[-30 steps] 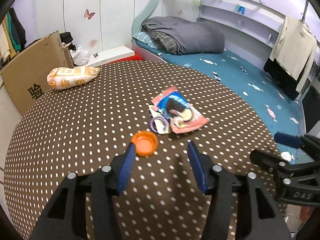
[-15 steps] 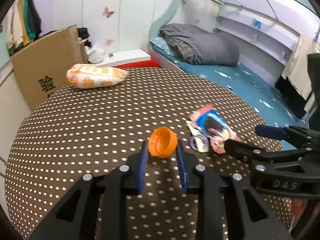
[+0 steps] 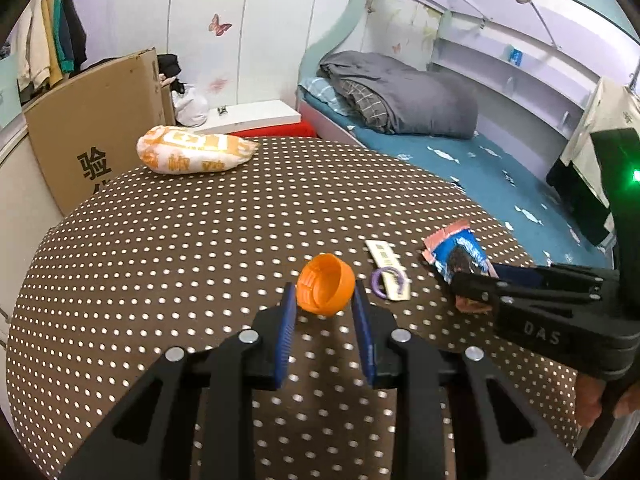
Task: Collect trash
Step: 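Grasp the orange bottle cap with the left tool while the right tool grasps the blue snack bag, then carry the orange cap and snack bag over the wastebasket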
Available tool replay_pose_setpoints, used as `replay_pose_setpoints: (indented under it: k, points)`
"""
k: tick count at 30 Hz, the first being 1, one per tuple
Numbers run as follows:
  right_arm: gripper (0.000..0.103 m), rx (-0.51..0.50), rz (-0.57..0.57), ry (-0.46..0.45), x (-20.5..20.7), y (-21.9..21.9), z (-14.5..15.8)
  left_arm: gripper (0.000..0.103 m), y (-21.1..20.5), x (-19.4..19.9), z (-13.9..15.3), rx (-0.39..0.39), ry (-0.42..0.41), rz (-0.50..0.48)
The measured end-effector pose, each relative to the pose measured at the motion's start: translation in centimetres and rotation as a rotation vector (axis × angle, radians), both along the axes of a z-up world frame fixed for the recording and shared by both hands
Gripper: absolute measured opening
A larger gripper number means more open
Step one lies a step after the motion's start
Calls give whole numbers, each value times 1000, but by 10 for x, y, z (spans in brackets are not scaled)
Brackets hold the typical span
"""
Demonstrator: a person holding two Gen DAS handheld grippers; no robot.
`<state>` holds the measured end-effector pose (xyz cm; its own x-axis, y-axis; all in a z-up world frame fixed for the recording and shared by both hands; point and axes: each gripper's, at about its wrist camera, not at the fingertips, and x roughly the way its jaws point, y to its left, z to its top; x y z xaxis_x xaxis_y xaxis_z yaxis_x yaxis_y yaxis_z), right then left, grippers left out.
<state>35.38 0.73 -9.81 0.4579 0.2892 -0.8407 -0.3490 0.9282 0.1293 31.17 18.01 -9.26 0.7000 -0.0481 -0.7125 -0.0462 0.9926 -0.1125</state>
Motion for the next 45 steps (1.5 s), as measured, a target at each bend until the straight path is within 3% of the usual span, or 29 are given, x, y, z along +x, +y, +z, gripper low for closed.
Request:
replay_pose_setpoints:
  k: [10, 22, 45]
  points:
    - [35, -8, -40, -19, -32, -38, 10, 27, -48, -16, 3, 39, -1, -66]
    - [35, 17, -134, -37, -74, -110, 20, 27, -137, -39, 14, 78, -18, -187]
    - [33, 37, -460, -6, -152, -279, -3, 28, -327, -78, -12, 121, 25, -523]
